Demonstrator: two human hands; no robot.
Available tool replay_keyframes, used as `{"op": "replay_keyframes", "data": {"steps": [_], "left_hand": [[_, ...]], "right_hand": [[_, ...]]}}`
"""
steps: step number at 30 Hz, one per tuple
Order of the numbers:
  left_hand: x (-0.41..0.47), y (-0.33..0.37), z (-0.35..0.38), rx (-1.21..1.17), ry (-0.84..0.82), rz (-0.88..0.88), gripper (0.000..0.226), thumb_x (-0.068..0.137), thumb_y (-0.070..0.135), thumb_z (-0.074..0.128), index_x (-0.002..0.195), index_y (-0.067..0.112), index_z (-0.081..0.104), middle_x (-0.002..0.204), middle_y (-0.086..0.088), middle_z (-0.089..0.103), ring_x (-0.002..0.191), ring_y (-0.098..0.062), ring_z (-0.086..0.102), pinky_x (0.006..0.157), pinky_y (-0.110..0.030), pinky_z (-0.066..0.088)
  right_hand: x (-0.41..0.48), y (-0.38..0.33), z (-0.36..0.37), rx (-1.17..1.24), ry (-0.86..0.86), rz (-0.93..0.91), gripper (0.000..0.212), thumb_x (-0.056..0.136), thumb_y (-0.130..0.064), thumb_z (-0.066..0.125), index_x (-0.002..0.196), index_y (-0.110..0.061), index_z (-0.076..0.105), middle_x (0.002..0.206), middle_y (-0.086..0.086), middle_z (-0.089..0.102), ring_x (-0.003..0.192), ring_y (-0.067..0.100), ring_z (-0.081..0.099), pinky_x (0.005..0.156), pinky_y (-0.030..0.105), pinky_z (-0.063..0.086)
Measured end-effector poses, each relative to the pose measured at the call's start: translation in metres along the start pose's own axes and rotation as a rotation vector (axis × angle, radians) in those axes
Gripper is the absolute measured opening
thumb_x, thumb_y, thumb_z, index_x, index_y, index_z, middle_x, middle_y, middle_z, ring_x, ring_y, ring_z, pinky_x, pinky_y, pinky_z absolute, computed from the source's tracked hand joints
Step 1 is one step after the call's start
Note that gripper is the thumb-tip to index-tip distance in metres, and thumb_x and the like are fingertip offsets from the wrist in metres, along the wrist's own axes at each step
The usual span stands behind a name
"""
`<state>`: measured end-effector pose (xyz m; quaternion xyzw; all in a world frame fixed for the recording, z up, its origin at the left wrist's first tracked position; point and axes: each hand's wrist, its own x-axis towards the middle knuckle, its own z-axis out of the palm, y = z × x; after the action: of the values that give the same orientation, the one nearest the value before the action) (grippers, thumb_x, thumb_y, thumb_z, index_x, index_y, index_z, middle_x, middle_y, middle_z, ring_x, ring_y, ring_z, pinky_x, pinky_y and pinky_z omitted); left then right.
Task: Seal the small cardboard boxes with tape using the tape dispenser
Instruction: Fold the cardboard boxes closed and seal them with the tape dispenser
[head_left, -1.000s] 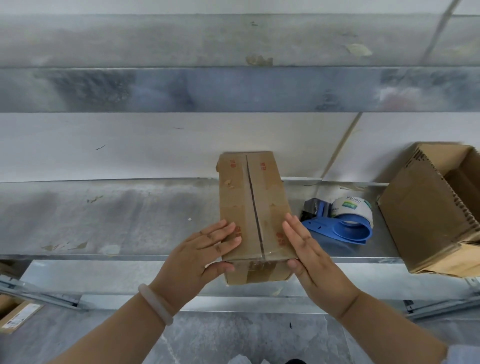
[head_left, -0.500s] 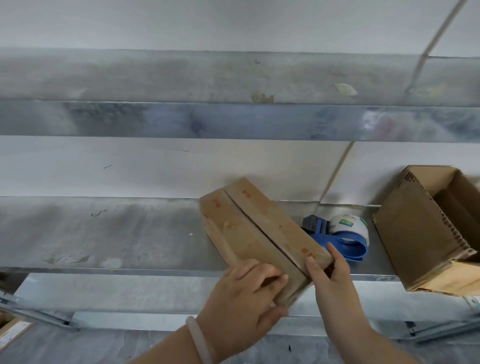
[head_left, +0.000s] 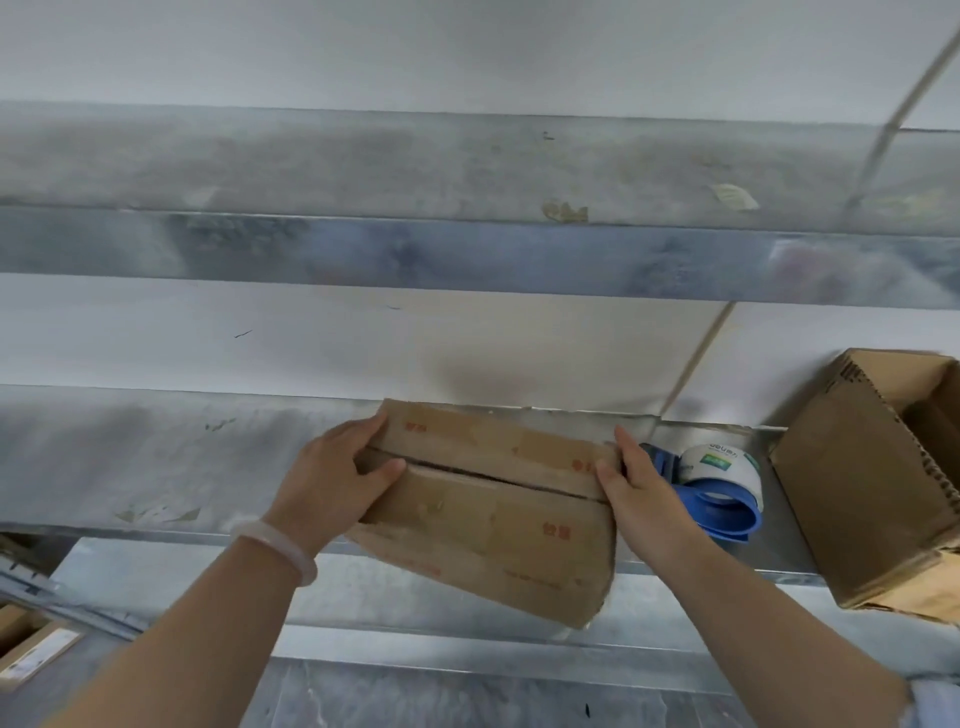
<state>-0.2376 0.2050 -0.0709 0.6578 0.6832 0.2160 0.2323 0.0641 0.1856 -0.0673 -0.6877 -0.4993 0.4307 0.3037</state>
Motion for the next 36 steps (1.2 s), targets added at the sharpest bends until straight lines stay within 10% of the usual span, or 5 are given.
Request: {"op": "replay_keyframes", "data": {"steps": [9, 14, 21, 24, 36], "left_hand": [[-0.010, 0.006, 0.020, 0.094, 0.030, -0.086, 0.061, 0.096, 0.053, 0.038, 0.151, 0.037, 0.017, 0.150, -0.001, 0.024, 0.136, -0.027, 0.025, 0.114, -0.040, 0.024], [-0.002, -0.001, 0.020, 0.098, -0.124, -0.041, 0.053, 0.100, 0.049, 0.023, 0.150, 0.047, 0.003, 0.161, 0.012, -0.010, 0.146, -0.026, 0.017, 0.118, -0.042, 0.021], [-0.007, 0.002, 0.017, 0.544, 0.033, 0.298, 0.057, 0.099, 0.053, 0.009, 0.151, 0.035, 0.021, 0.163, 0.000, 0.005, 0.149, -0.025, 0.006, 0.120, -0.049, 0.013], [-0.005, -0.001, 0.016, 0.604, -0.135, 0.609, 0.058, 0.101, 0.055, 0.007, 0.151, 0.032, 0.024, 0.160, 0.006, 0.018, 0.148, -0.017, 0.014, 0.118, -0.048, 0.018], [0.010, 0.000, 0.012, 0.544, -0.264, 0.591, 0.077, 0.081, 0.082, 0.001, 0.149, 0.047, 0.013, 0.158, 0.021, 0.001, 0.147, -0.004, -0.005, 0.121, -0.038, -0.001]], "right_hand": [[0.001, -0.001, 0.020, -0.585, -0.090, -0.180, 0.075, 0.095, -0.059, 0.036, 0.154, -0.035, -0.005, 0.158, -0.017, -0.022, 0.148, 0.011, -0.009, 0.120, 0.035, 0.005], [0.008, 0.001, 0.017, -0.691, -0.108, -0.219, 0.070, 0.096, -0.060, 0.027, 0.154, -0.035, -0.005, 0.158, -0.014, -0.023, 0.148, 0.012, -0.012, 0.121, 0.035, 0.003], [0.007, -0.008, 0.018, -1.073, -0.029, -0.500, 0.088, 0.080, -0.069, -0.022, 0.154, -0.028, 0.000, 0.162, -0.006, -0.010, 0.146, 0.014, -0.018, 0.118, 0.035, -0.009], [0.004, -0.006, 0.017, -1.112, -0.151, -0.709, 0.069, 0.095, -0.062, -0.004, 0.151, -0.033, 0.025, 0.159, -0.009, 0.022, 0.147, 0.014, 0.012, 0.122, 0.034, 0.004], [0.019, -0.011, 0.011, -1.014, -0.314, -0.693, 0.087, 0.073, -0.087, 0.003, 0.150, -0.047, 0.011, 0.156, -0.026, 0.000, 0.144, -0.004, -0.007, 0.120, 0.028, -0.005]]}}
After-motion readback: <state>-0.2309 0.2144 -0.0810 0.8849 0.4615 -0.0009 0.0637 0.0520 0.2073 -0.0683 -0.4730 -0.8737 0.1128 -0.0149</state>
